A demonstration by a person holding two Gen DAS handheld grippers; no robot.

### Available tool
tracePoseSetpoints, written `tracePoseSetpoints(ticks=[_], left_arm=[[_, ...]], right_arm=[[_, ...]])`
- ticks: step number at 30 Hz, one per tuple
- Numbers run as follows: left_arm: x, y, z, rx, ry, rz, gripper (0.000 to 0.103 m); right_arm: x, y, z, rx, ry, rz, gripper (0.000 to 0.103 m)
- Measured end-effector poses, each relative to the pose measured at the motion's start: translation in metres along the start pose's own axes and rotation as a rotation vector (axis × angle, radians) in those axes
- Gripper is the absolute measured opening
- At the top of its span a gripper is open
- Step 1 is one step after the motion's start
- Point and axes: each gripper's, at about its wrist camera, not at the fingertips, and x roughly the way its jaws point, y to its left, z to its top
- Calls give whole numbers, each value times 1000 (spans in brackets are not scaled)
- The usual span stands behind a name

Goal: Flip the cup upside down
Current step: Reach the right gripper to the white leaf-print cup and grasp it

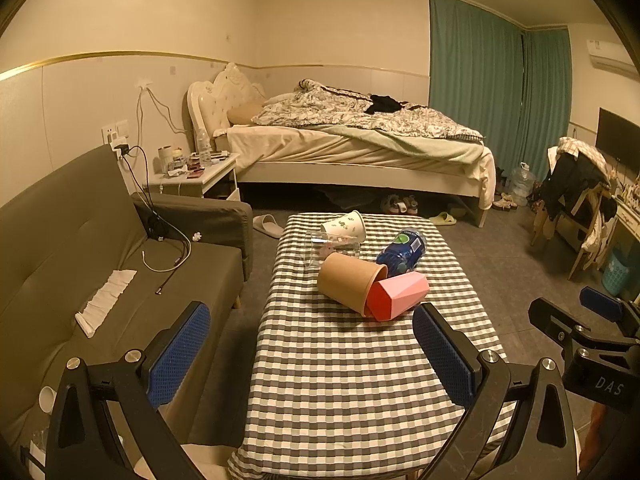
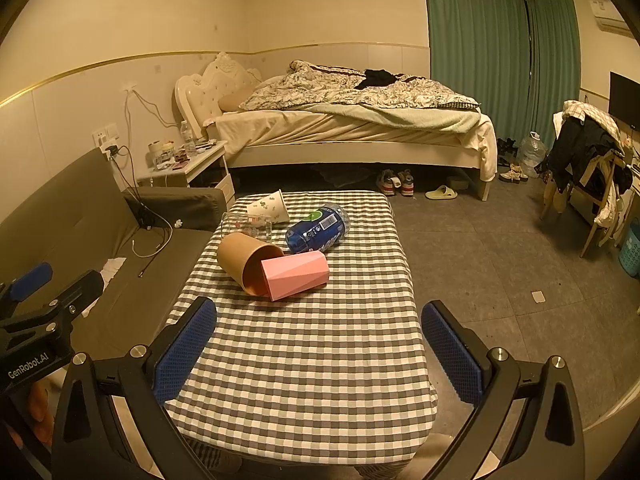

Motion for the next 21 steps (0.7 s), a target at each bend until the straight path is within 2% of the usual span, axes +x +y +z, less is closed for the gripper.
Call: tracePoseSetpoints(ticks=[15, 21], left_arm=[[1, 0, -1, -1, 3, 2, 103], [10, 2, -5, -13, 24, 10, 103]], right_arm=[[-1, 3, 4, -9, 0, 6, 103], [0, 7, 14, -69, 3, 30, 103]])
